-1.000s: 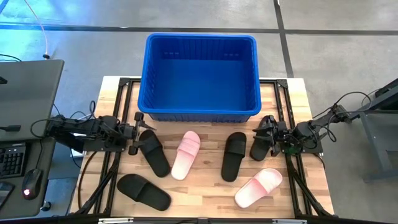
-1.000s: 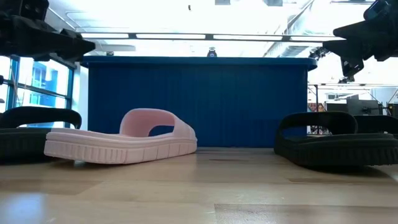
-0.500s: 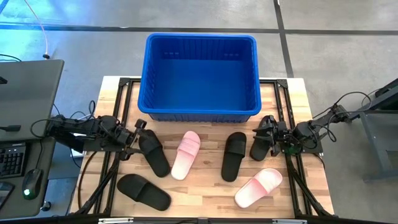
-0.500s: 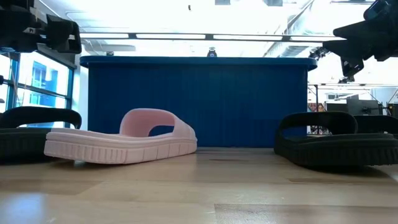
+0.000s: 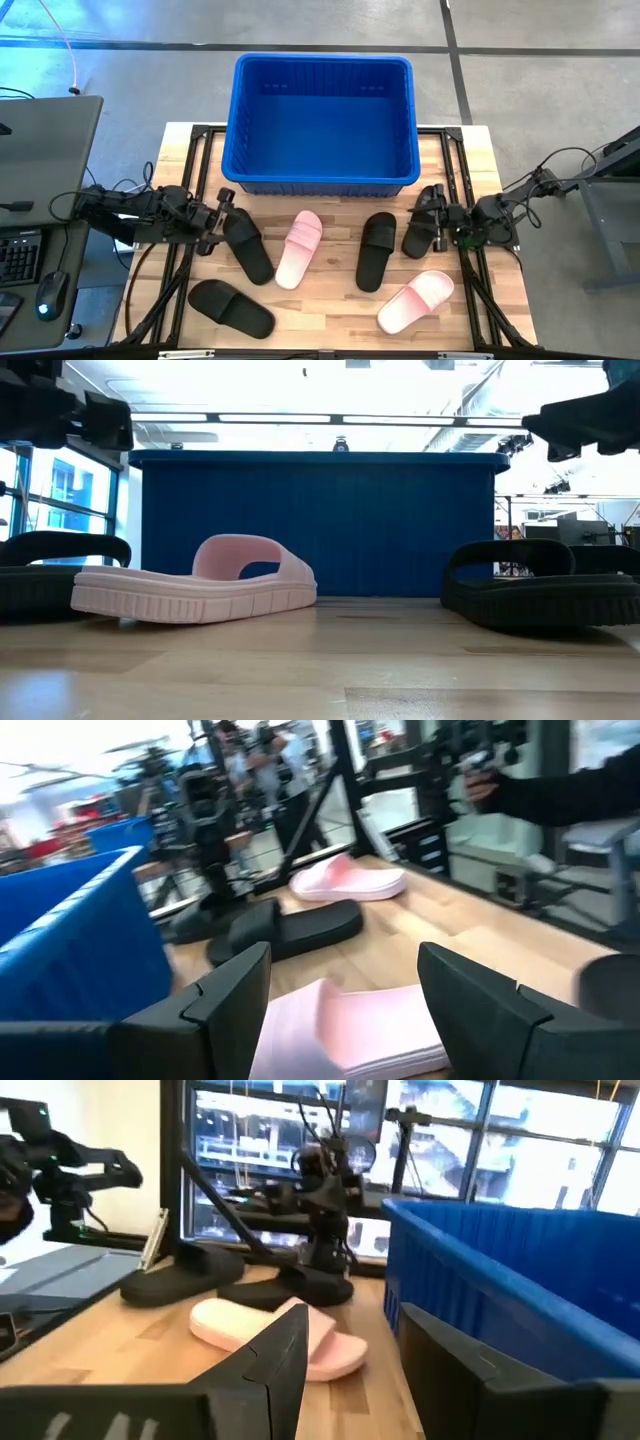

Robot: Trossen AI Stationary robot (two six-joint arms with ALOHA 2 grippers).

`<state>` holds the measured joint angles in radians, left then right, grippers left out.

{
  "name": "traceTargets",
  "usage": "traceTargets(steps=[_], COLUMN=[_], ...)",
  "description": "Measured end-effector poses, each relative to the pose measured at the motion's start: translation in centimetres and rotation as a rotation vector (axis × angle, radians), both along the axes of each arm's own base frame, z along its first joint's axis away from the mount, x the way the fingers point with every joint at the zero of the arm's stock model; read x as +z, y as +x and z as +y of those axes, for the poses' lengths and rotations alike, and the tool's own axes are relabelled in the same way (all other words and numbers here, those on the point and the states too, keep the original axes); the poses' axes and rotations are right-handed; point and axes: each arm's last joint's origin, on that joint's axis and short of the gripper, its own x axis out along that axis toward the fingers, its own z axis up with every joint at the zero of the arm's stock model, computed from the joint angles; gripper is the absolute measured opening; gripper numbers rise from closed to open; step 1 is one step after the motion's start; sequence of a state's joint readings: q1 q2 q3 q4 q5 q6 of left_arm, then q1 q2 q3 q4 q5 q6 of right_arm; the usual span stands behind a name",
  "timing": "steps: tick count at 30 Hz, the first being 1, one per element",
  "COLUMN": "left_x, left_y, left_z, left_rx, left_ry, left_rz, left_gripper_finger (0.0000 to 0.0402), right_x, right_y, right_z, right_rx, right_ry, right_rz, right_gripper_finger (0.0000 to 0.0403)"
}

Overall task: Pick and place slides into bin
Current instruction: Put the black slide into the blue container

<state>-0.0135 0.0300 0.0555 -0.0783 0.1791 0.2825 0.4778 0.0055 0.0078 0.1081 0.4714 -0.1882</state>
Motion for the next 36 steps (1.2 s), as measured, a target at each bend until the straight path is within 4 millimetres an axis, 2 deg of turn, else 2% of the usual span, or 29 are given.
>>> traceTargets(steps=[6,10,15,19,26,31,36], left_x=[0.0,0.0,0.1,0.0,0.0,-0.1,-0.3], left_y=[0.0,0.1,0.1,0.1,0.0,0.0,0.0], left_z=[0.3,0.4,0.5,0.5,0.5,0.5,0.6], left_rx=[0.106,0.142,0.173,0.174,0.175,0.178,0.203], left_ry=[0.006,0.007,0.008,-0.014,-0.045,-0.086,-0.092], left_rz=[-0.001,-0.005,-0.006,0.003,0.01,0.022,0.037], left_gripper_finger=[0.0244,0.0244,0.0244,0.0244,0.0244,0.0244,0.0244], right_x=[0.9,1.4,1.9,1.9,2.1,2.0,2.2], right_y=[-0.1,-0.3,-0.4,-0.4,-0.4,0.1,1.1], right_z=[0.1,0.3,0.4,0.4,-0.3,0.4,0.7], right_rx=[0.046,0.146,0.238,0.224,-0.025,0.128,0.078], right_ry=[0.052,0.048,0.176,0.149,0.126,0.202,0.228], right_rz=[-0.085,-0.141,-0.182,-0.184,-0.197,-0.165,-0.102], right_gripper_finger=[0.0145,0.0147,0.0145,0.0146,0.0142,0.0142,0.0142])
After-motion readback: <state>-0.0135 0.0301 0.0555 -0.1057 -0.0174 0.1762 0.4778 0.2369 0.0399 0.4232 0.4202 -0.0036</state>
